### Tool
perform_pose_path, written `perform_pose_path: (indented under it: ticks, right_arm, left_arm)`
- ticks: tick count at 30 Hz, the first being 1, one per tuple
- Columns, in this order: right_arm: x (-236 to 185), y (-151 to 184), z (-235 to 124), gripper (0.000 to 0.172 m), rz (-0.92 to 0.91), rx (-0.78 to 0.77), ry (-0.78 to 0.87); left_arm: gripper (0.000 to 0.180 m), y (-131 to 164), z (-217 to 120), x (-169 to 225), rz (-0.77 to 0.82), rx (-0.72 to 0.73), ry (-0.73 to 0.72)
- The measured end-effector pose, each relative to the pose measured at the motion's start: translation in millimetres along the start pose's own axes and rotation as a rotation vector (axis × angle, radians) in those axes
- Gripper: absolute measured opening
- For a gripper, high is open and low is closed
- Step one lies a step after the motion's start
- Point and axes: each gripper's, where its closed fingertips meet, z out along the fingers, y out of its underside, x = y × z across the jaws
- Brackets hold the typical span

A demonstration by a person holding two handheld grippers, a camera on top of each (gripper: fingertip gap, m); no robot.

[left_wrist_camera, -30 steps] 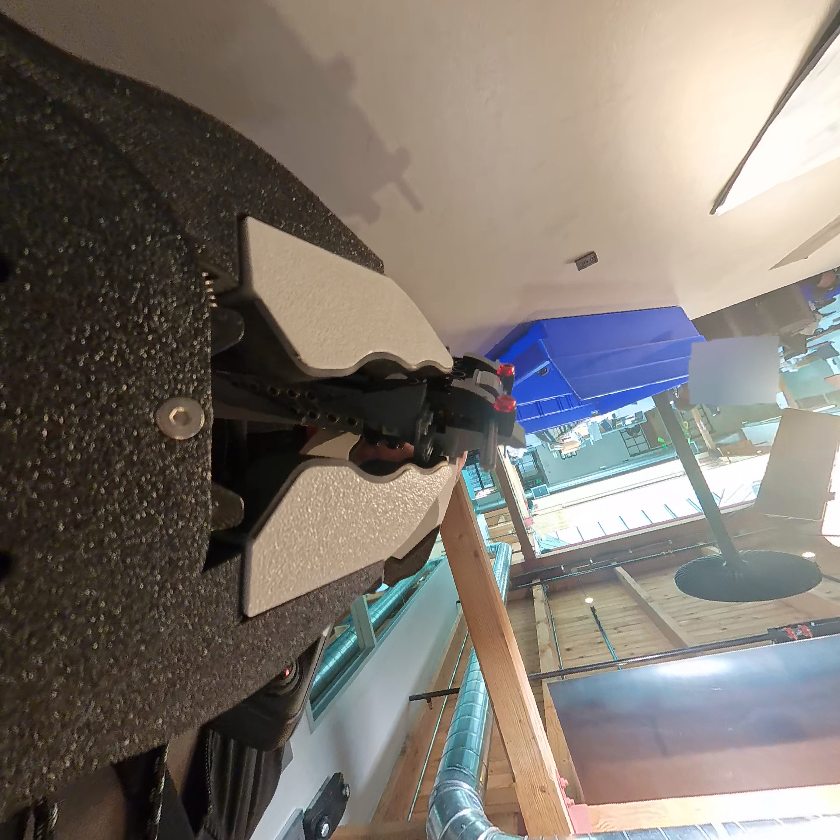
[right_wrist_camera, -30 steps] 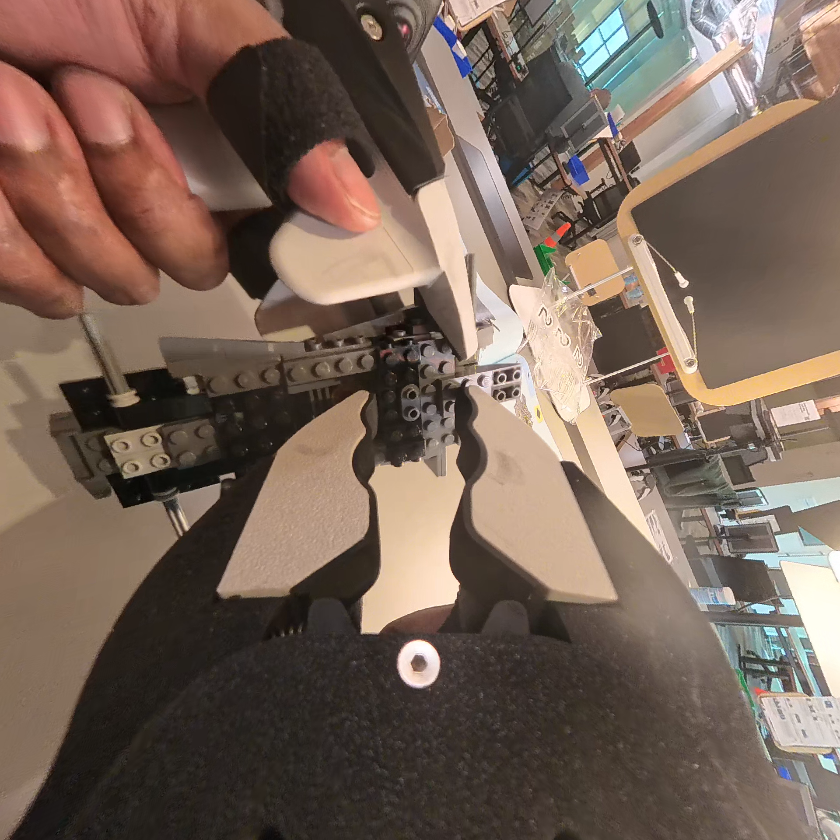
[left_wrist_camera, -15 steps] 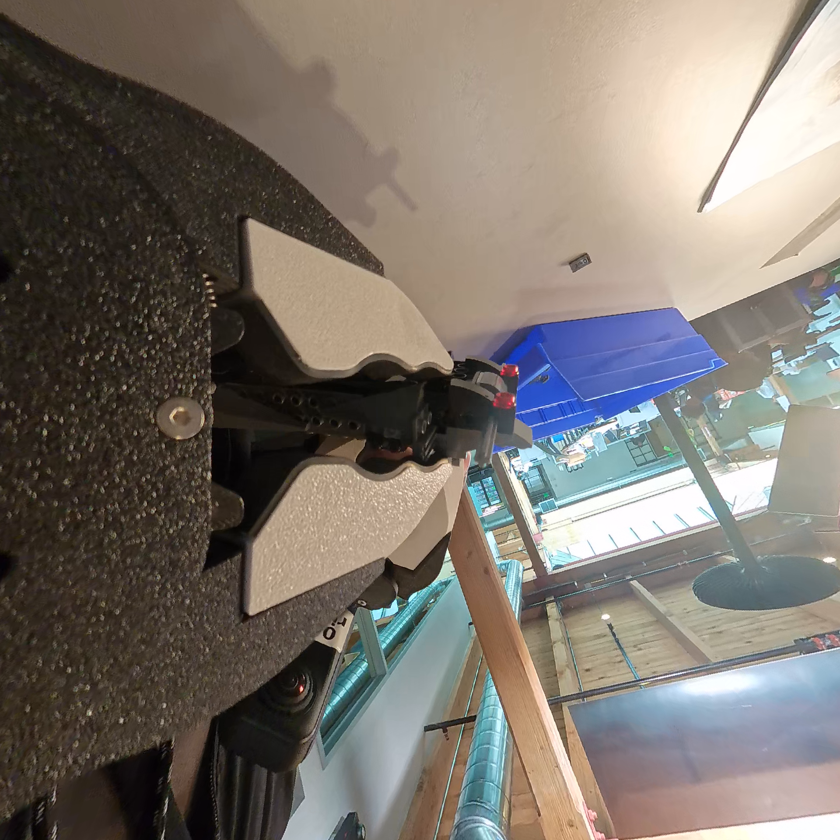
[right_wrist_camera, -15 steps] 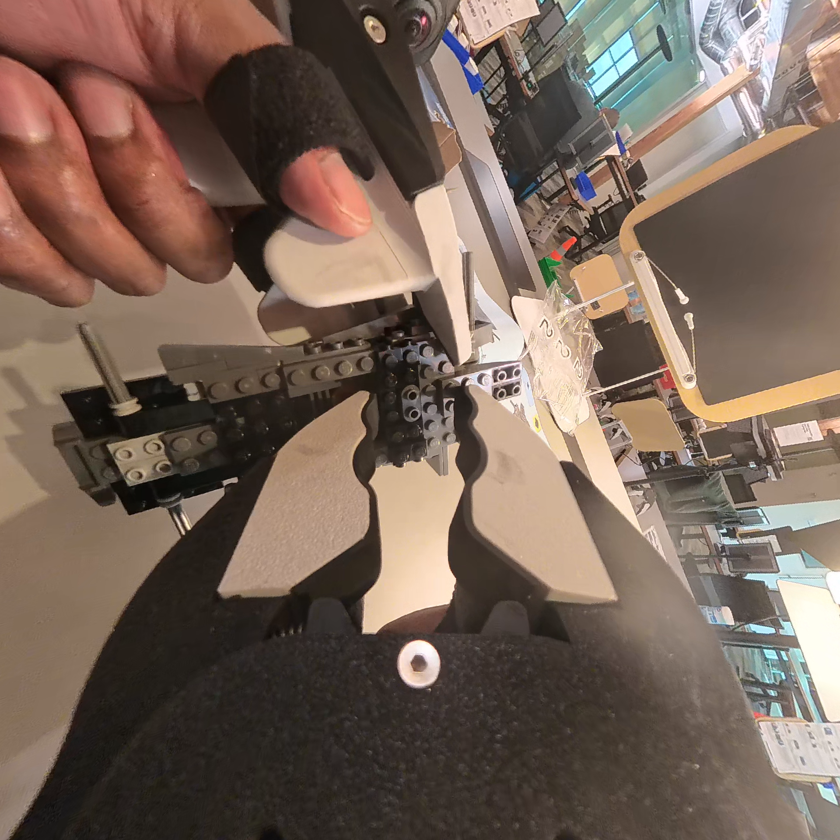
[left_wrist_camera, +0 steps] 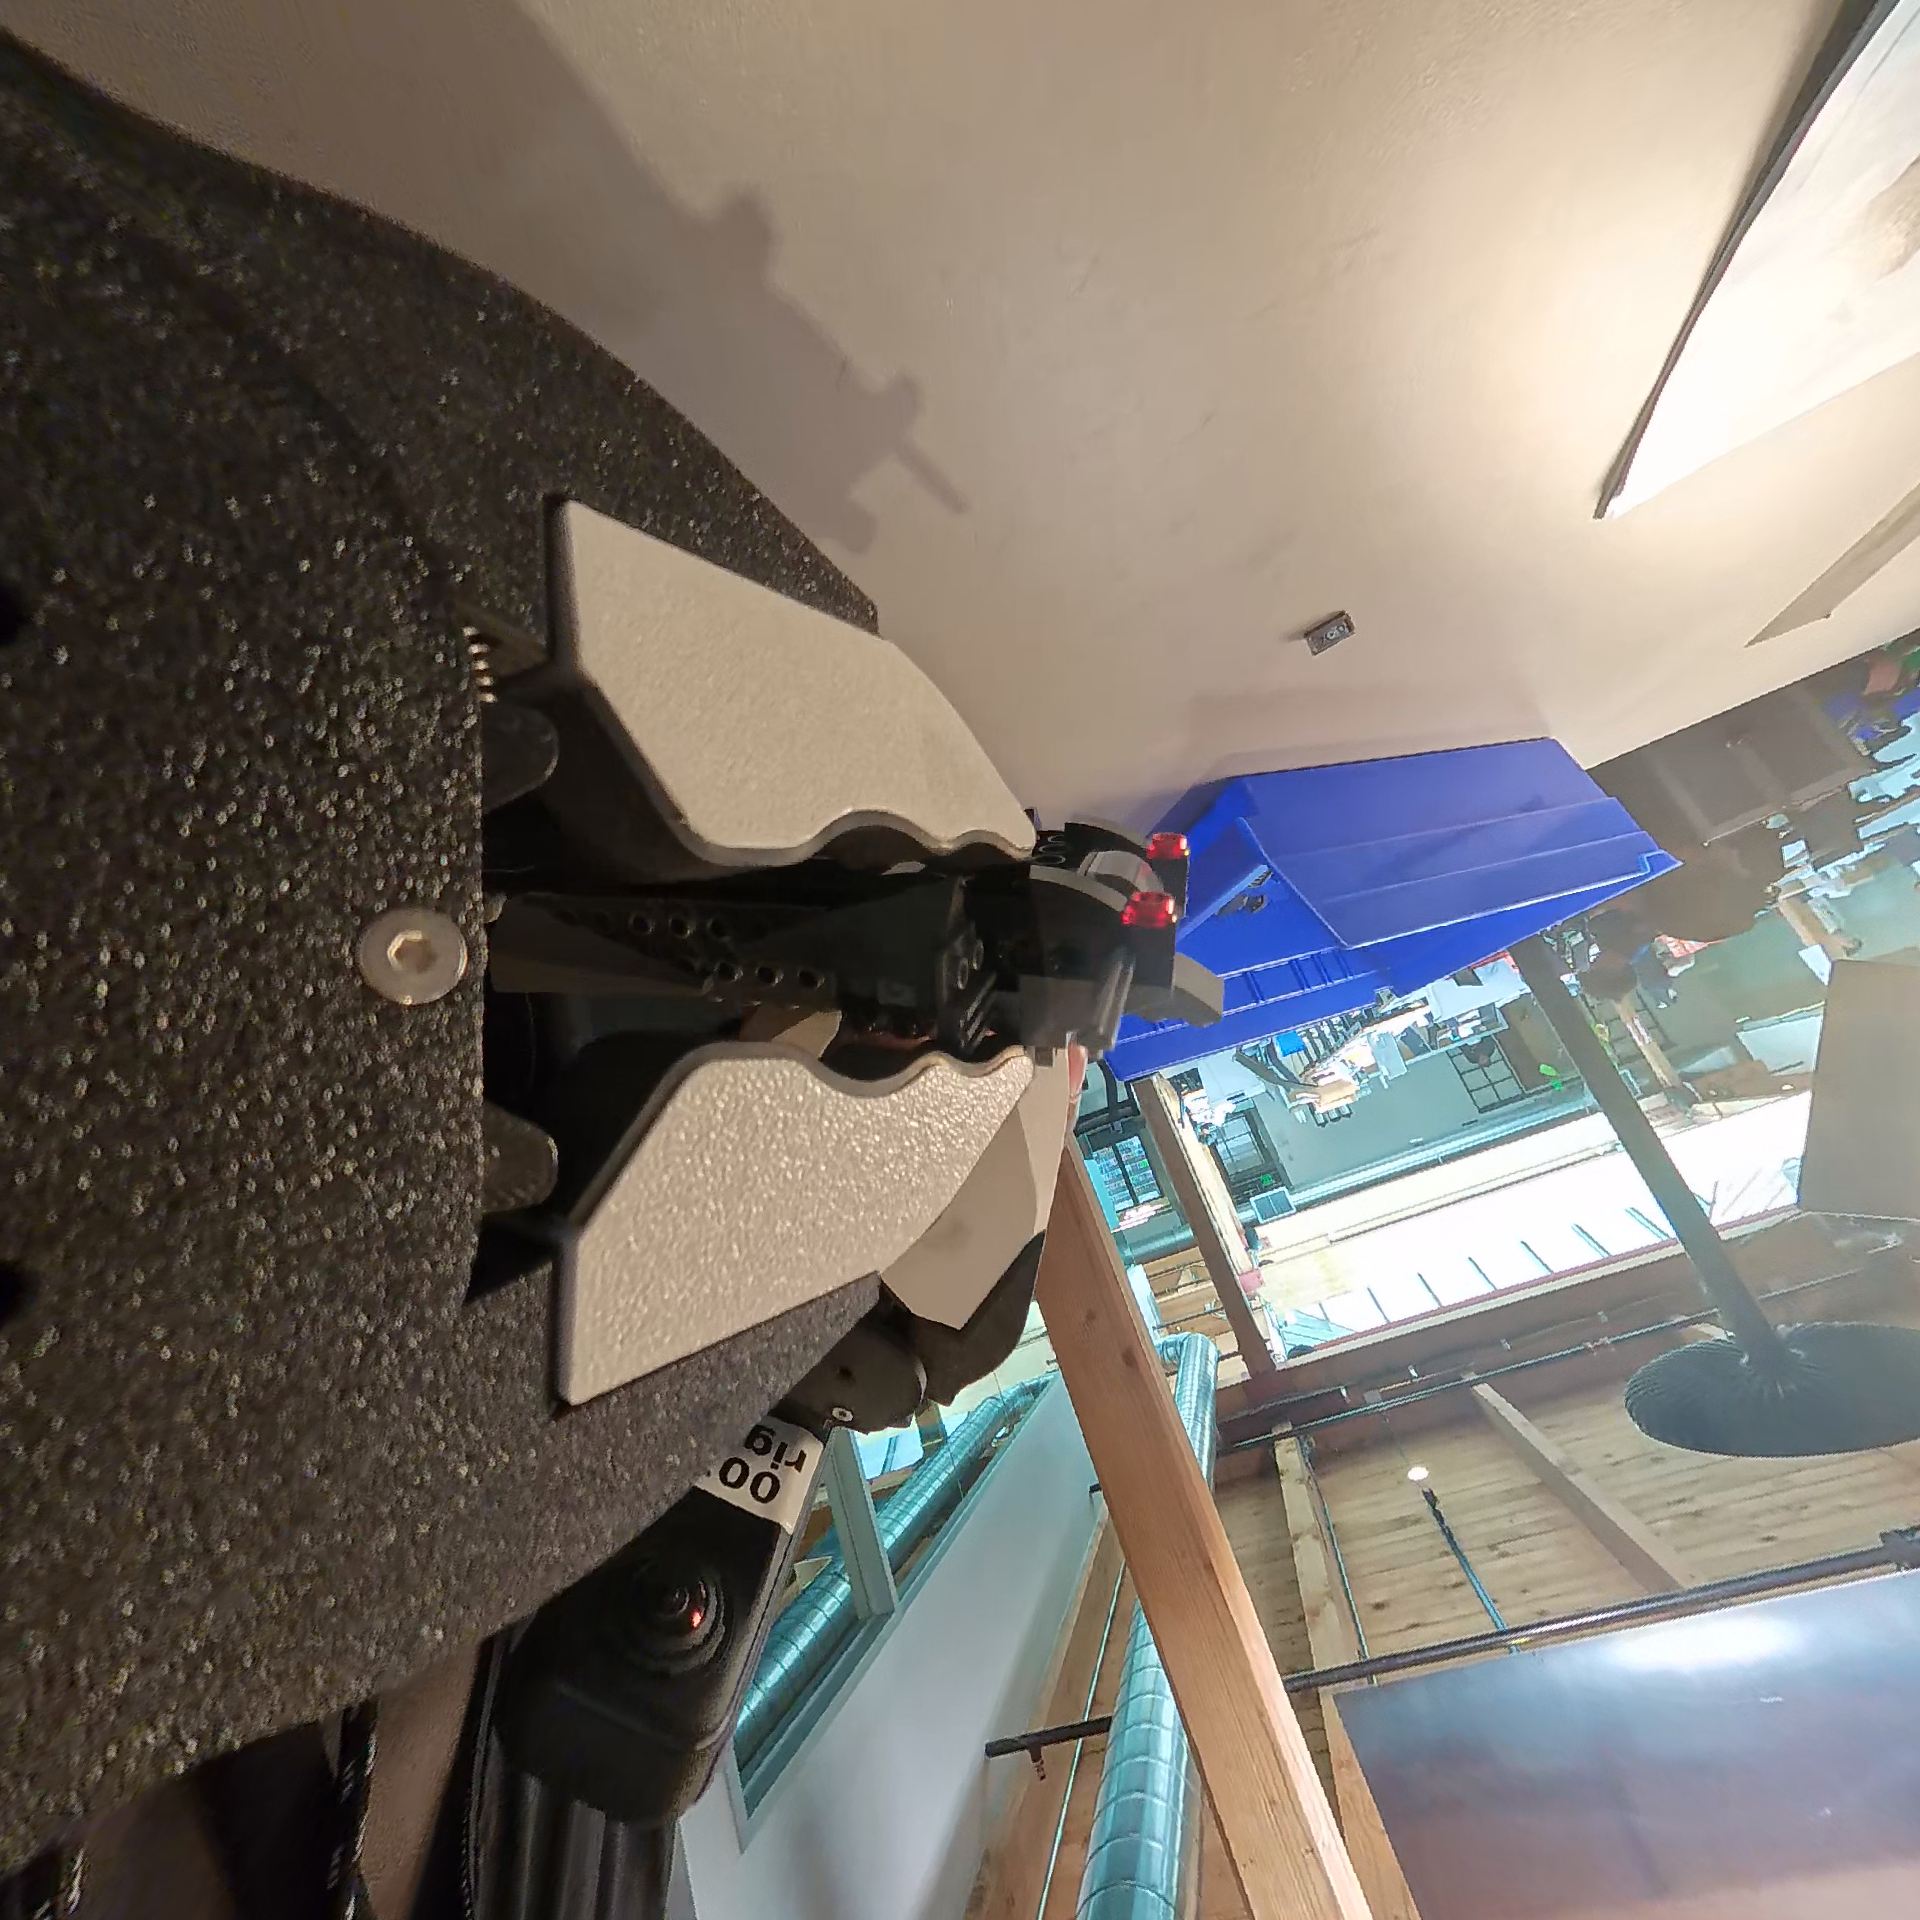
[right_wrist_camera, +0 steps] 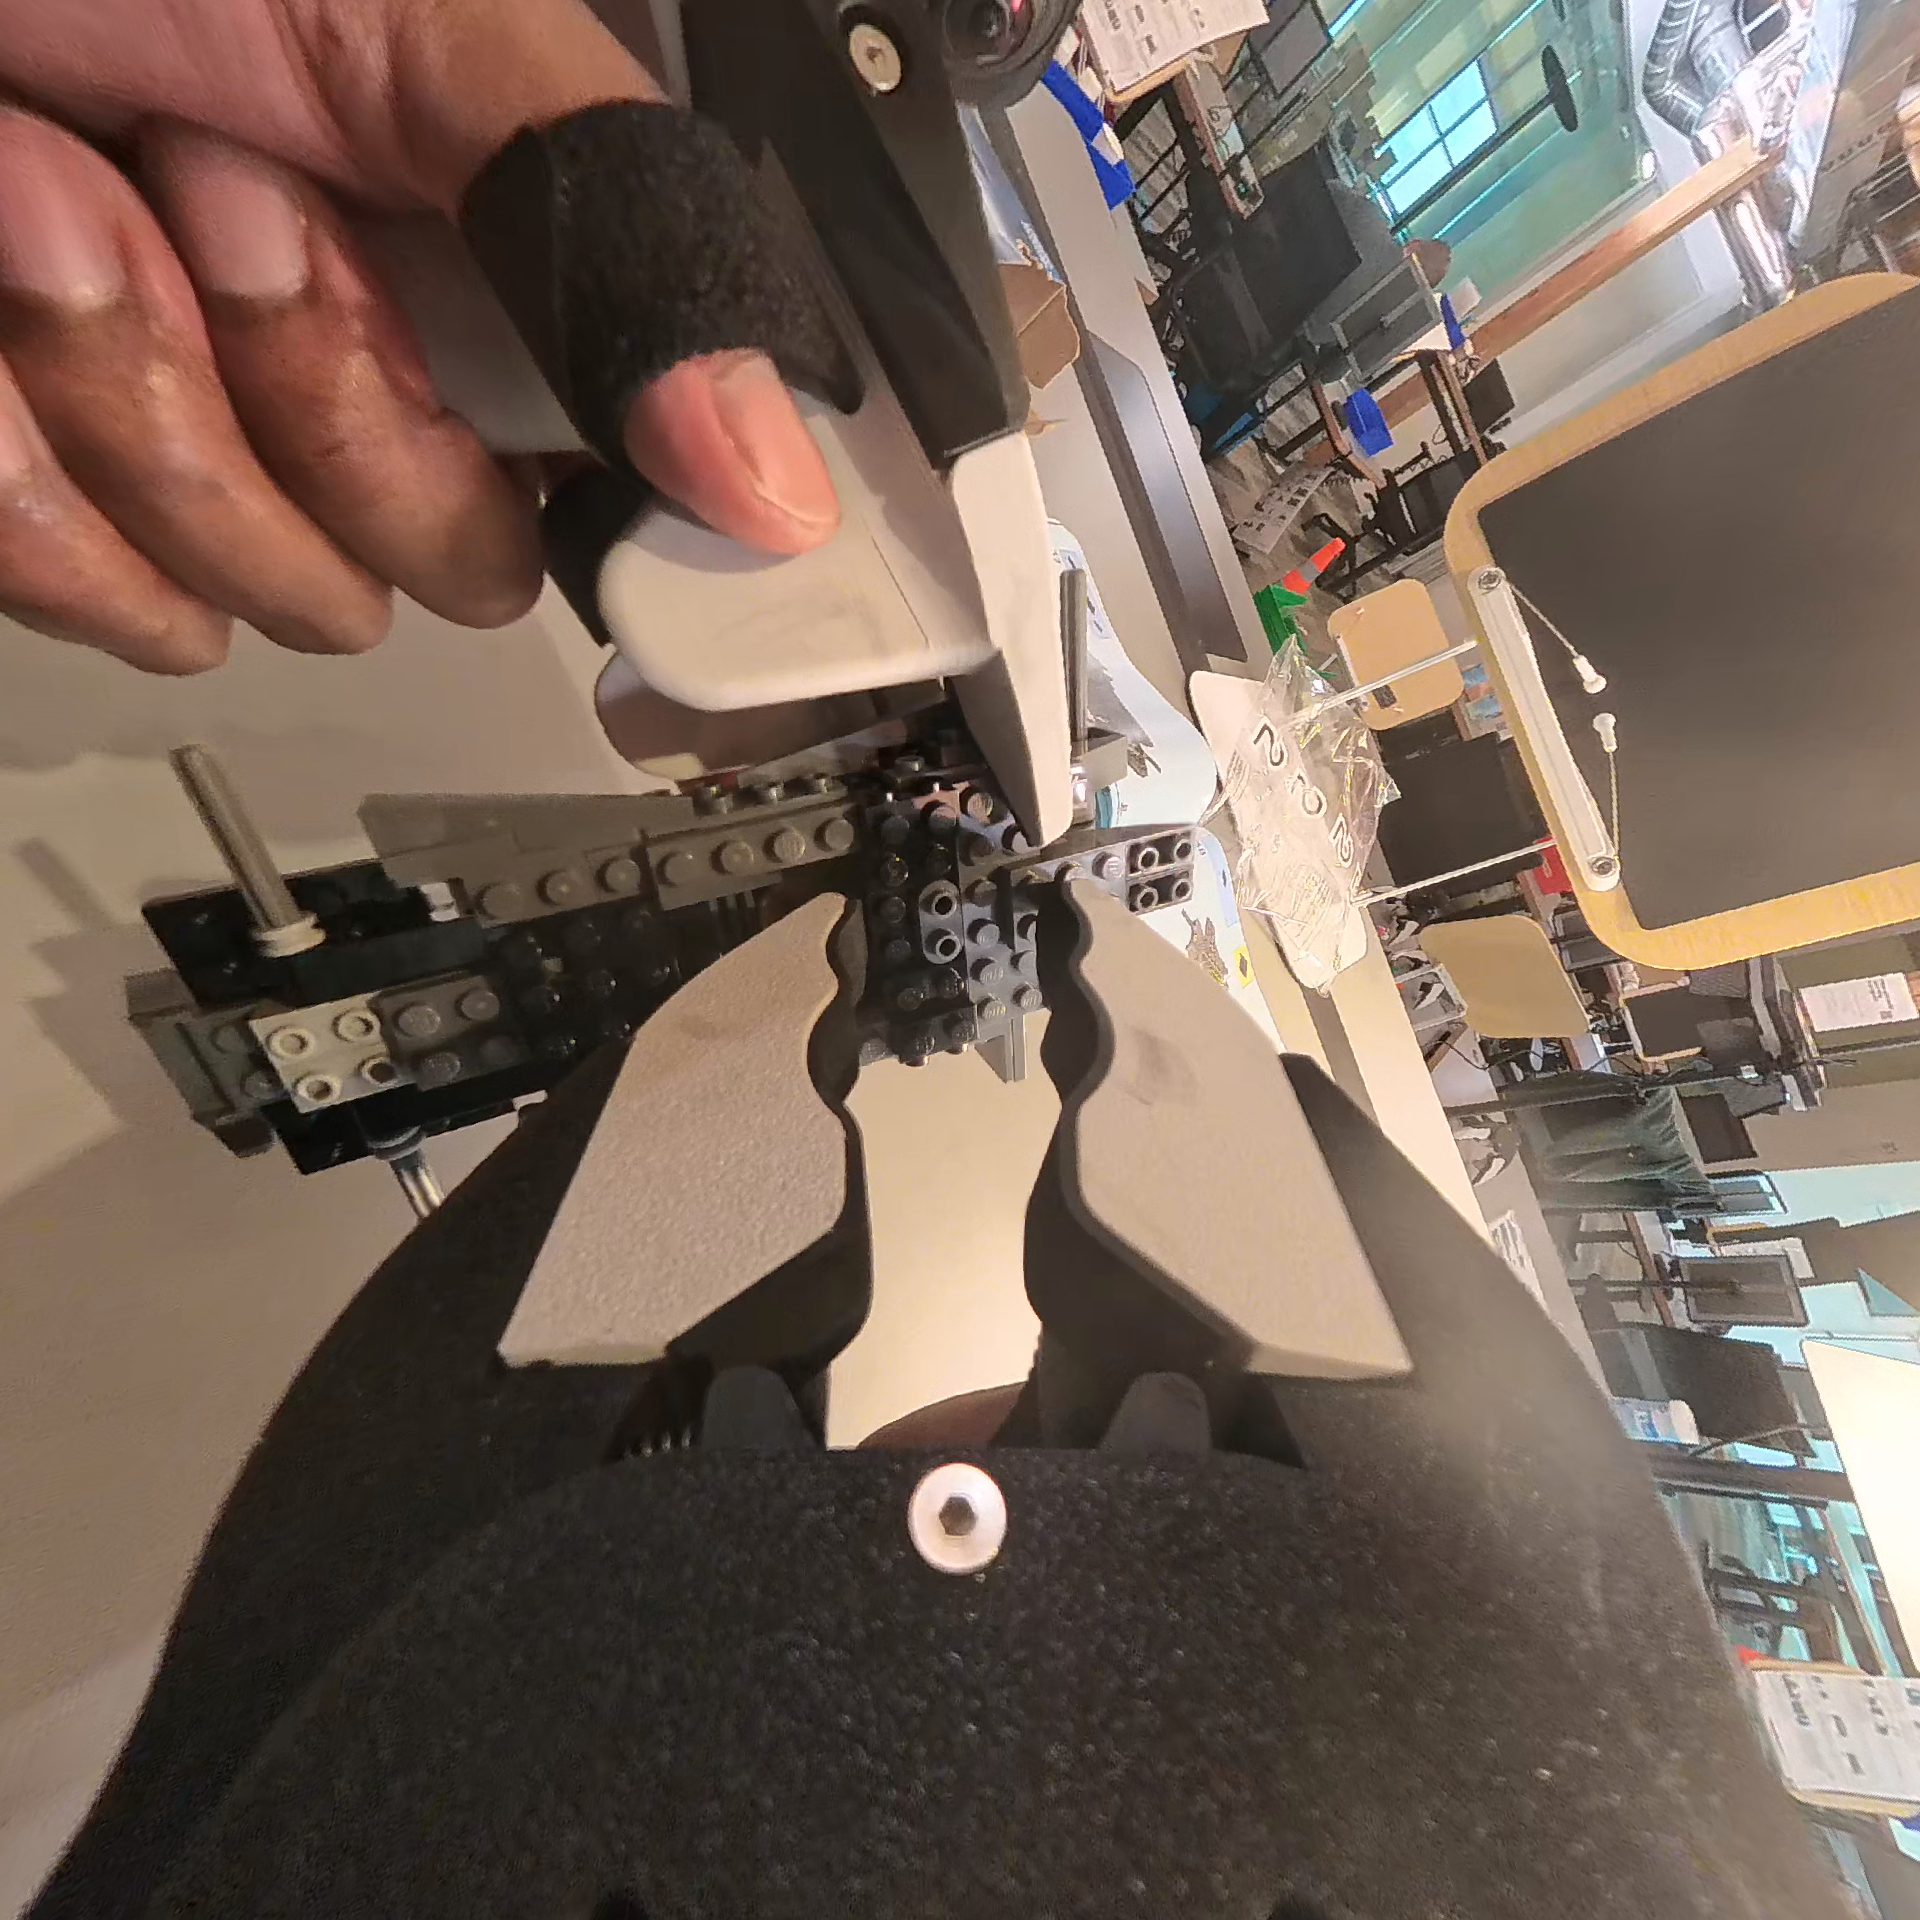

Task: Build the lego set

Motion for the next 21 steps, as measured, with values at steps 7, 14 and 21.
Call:
perform_pose_path:
  ticks: [7,14,21]
  right_arm:
    - [5,-4,-3,0.033,0.008,0.038,0.057]
    - [8,-1,-4,0.033,-0.002,0.026,0.081]
    - [9,-5,-5,0.033,-0.026,0.056,0.117]
  left_arm:
    - [0.032,-4,1,7,-0.005,0.019,0.043]
    - [0.037,-5,1,13,0.048,0.012,0.053]
    - [0.036,-7,0,15,0.035,0.032,0.074]
